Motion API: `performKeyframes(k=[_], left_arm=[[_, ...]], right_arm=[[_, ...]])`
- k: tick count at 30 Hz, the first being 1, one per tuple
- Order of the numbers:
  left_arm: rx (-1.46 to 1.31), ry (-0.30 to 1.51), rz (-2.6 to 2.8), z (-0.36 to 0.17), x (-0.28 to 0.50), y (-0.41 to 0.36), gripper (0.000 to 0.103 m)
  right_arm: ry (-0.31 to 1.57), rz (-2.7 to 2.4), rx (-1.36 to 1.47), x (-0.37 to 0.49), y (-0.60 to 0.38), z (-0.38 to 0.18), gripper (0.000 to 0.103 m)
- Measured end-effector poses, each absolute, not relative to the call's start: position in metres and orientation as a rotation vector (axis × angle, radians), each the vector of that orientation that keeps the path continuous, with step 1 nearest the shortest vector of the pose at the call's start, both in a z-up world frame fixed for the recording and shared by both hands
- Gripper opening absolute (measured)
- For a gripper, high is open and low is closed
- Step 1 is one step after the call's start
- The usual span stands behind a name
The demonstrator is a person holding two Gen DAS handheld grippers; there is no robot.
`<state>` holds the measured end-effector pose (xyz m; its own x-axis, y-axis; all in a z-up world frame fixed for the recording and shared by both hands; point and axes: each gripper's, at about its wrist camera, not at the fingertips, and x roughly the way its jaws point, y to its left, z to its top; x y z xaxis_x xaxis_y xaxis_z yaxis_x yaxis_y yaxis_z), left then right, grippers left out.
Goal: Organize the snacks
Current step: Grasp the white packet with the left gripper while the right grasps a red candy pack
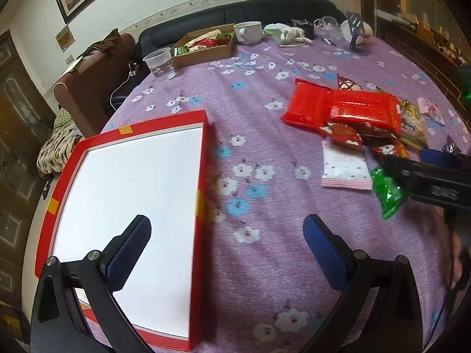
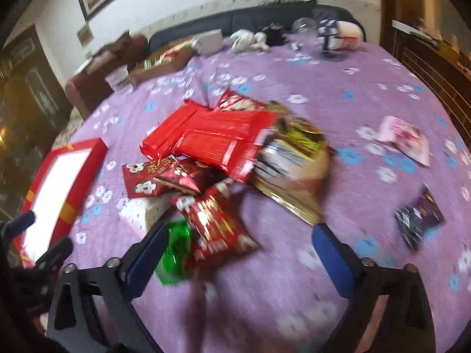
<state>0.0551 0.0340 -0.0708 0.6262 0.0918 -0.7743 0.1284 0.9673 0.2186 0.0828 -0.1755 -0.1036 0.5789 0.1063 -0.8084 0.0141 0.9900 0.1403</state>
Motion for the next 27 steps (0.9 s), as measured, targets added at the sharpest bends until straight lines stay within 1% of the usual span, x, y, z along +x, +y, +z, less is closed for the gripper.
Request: performKeyframes(k=[2,3,5,6,10,15,18,19,20,21,22,23,25,27], left_arm=[[0.278,0.891,-0.031,-0.069,0.056,0.033,0.103],[0.288,0.89,-0.041,-0.068,0.057,0.031,0.103],[0.285,0.907,-0.075,-0.067,0.062,0.026,0.1],[0.283,0.92,-0.097,-0.067,0.065,0.022,0.099],[0.302,0.96,-0.171,-0.071,0.079,-0.007,0.099],[0.305,1.046,-0.242,-0.087,0.107,-0.046,0.099],[0.285,1.125,-0.282,-0.103,0.124,-0.062,0.087],[0.228,1.132,-0.298,-0.104,0.13,-0.061,0.083],[0.204,1.14,-0.294,-0.105,0.133,-0.059,0.081],[0.195,1.133,-0.291,-0.104,0.134,-0.058,0.074],[0.201,1.119,-0.303,-0.102,0.132,-0.057,0.064],[0.214,1.102,-0.321,-0.101,0.127,-0.057,0.06],[0.218,1.078,-0.348,-0.1,0.12,-0.053,0.039],[0.22,1.073,-0.362,-0.099,0.114,-0.048,0.037]], right_arm=[[0.969,0.046,0.119,0.093,-0.17,-0.108,0.093],[0.961,0.04,0.097,0.095,-0.168,-0.108,0.085],[0.952,0.029,0.074,0.095,-0.171,-0.105,0.061],[0.951,0.013,0.057,0.093,-0.173,-0.105,0.054],[0.967,0.036,0.074,0.077,-0.197,-0.102,0.054],[0.981,0.085,0.226,0.039,-0.241,-0.099,0.054],[0.984,0.091,0.249,0.023,-0.249,-0.098,0.054],[0.983,0.093,0.258,0.02,-0.25,-0.098,0.054],[0.982,0.093,0.261,0.019,-0.251,-0.098,0.054],[0.977,0.091,0.261,0.017,-0.25,-0.099,0.054],[0.97,0.085,0.258,0.016,-0.25,-0.099,0.054],[0.969,0.078,0.253,0.017,-0.248,-0.099,0.054],[0.965,0.063,0.24,0.018,-0.245,-0.099,0.054],[0.959,0.063,0.24,0.018,-0.241,-0.098,0.054]])
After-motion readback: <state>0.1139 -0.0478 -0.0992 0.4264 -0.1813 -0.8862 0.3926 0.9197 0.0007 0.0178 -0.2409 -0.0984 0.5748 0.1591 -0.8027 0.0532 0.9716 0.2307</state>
